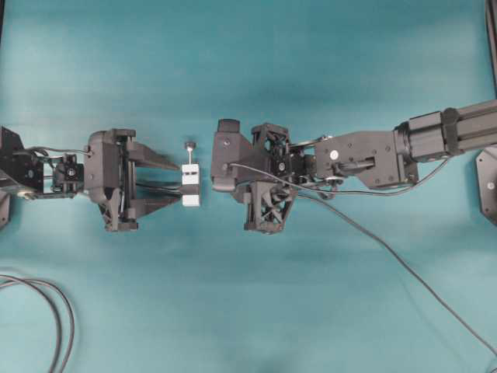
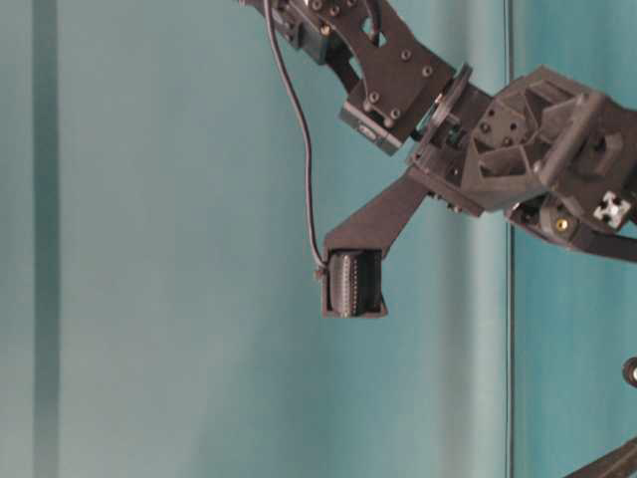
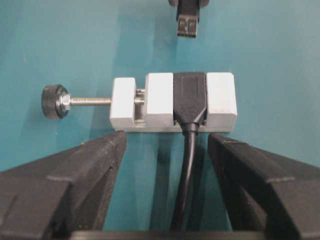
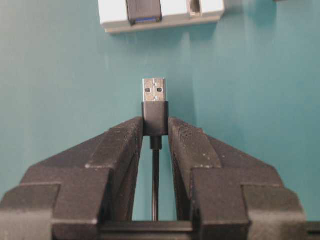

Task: Insert the USB cable into the female connector supported by the left arm.
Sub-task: 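Lift the USB plug with the right gripper and carry it toward the holder, then align the USB plug with the female connector in the left-held holder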

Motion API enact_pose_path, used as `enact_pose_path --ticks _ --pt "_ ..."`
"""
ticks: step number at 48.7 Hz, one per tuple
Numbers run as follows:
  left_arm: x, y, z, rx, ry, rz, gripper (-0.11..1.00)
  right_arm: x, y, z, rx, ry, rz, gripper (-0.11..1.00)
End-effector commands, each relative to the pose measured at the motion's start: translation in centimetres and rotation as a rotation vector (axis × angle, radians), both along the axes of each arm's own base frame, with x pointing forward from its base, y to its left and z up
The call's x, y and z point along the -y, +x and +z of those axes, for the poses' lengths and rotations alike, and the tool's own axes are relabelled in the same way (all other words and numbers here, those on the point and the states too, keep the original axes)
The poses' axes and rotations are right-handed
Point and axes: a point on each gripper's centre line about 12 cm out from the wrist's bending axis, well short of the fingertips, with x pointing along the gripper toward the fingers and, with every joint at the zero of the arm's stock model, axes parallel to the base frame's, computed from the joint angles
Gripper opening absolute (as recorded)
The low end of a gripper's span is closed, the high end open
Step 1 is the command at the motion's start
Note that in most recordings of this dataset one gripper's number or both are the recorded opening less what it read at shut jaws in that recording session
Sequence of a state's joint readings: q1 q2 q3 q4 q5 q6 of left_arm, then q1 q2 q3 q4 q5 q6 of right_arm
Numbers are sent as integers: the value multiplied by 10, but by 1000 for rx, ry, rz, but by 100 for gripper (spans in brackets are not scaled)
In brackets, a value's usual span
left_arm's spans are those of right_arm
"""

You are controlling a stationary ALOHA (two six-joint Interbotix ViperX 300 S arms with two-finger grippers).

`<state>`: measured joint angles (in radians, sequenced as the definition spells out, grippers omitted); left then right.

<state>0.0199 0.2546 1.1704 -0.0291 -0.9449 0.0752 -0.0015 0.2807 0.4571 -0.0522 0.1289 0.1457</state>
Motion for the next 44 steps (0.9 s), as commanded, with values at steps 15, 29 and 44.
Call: enact_pose_path --ticks 15,29,44 --pt "0 3 3 27 18 -8 76 0 17 12 48 -16 16 21" --pt "-1 6 5 44 18 -6 76 0 20 14 55 -22 21 21" --pt "0 8 6 50 19 -8 76 0 23 14 63 -22 21 21"
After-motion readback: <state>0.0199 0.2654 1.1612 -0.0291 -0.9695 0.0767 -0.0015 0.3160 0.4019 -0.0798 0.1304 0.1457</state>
